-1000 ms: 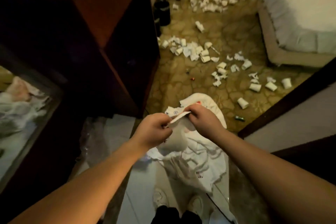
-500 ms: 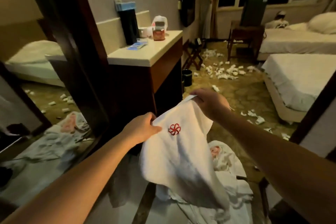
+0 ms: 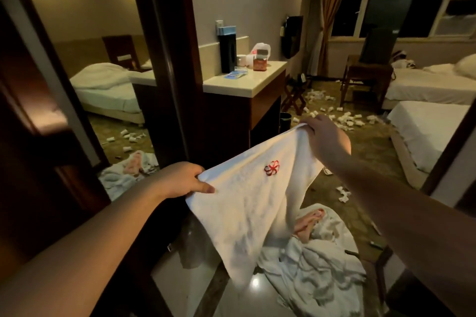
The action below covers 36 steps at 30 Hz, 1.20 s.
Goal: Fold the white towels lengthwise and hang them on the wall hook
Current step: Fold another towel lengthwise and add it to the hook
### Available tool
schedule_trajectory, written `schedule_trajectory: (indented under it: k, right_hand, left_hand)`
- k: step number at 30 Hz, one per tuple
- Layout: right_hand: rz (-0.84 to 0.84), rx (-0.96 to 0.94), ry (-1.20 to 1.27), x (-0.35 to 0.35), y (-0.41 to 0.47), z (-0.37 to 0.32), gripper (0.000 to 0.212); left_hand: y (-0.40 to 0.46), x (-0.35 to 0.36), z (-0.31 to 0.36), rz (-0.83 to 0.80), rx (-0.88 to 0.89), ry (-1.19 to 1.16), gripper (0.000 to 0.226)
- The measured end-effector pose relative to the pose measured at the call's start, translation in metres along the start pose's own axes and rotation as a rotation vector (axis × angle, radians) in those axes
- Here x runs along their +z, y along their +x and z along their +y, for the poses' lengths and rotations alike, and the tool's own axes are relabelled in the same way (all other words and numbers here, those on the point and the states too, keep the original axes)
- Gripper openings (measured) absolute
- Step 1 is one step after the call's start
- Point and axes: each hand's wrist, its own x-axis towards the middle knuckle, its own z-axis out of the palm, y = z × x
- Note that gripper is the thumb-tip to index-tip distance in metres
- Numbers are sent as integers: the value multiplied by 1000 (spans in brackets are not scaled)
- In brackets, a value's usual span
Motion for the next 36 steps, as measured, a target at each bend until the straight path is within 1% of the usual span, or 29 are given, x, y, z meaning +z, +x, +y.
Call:
schedule_trajectory:
  k: [3, 5, 7, 10, 11, 13, 15, 17, 19, 22, 24, 26, 27, 28, 29, 30, 31, 33, 36]
  right_hand:
    - [-28, 14, 4, -16, -13, -20, 32]
    - [-27, -12, 13, -26, -26, -32, 31]
    - [-22, -17, -18, -35, -40, -42, 32]
    - [-76, -20, 69, -51, -60, -53, 30]
    - [-98, -22, 90, -55, -68, -56, 29]
    - [-116, -12, 86, -58, -80, -59, 31]
    - [-161, -42, 93, -60, -101, -63, 37]
    - [-189, -97, 107, -64, -122, -72, 33]
    - [-249, -117, 131, -69, -142, -85, 25]
    - [-311, -144, 168, -74, -167, -104, 29]
    - [-352, -174, 190, -81, -181, -126, 32]
    - [-431, -196, 191, -88, -196, -153, 35]
    - [-472, -196, 199, -90, -205, -167, 35]
    - [-500, -188, 218, -94, -214, -180, 35]
    - [-537, -170, 261, -94, -225, -193, 34]
    - [-590, -143, 323, -94, -235, -204, 32]
    - [-662, -119, 389, -92, -247, -216, 30]
    - [-802, -87, 500, -94, -272, -238, 26]
    - [-934, -25, 725, -104, -318, -273, 31]
  left_hand:
    - [-43, -14, -10, 65, -28, -34, 34]
    - [-70, -20, -17, 97, -63, -127, 26]
    - [-103, -25, -21, 150, -108, -337, 19]
    - [-155, -21, -24, 293, -189, -811, 27]
    - [-172, -17, -23, 331, -193, -927, 20]
    - [-195, -11, -25, 385, -214, -1080, 9]
    - [-227, -2, -27, 466, -229, -1193, 9]
    - [-256, 6, -29, 557, -213, -1294, 10]
    - [-285, 12, -30, 636, -207, -1358, 14]
    - [-332, 15, -36, 770, -241, -1391, 25]
    - [-362, 14, -45, 836, -282, -1398, 39]
    - [-392, 12, -51, 871, -319, -1423, 63]
    - [-406, 11, -53, 879, -352, -1449, 67]
    - [-418, 10, -53, 896, -392, -1472, 58]
    - [-431, 11, -57, 927, -430, -1481, 45]
    - [-443, 12, -61, 953, -472, -1488, 30]
    - [-456, 14, -64, 966, -502, -1501, 24]
    - [-480, 20, -73, 989, -531, -1529, 18]
    - [-526, 30, -84, 983, -559, -1571, 13]
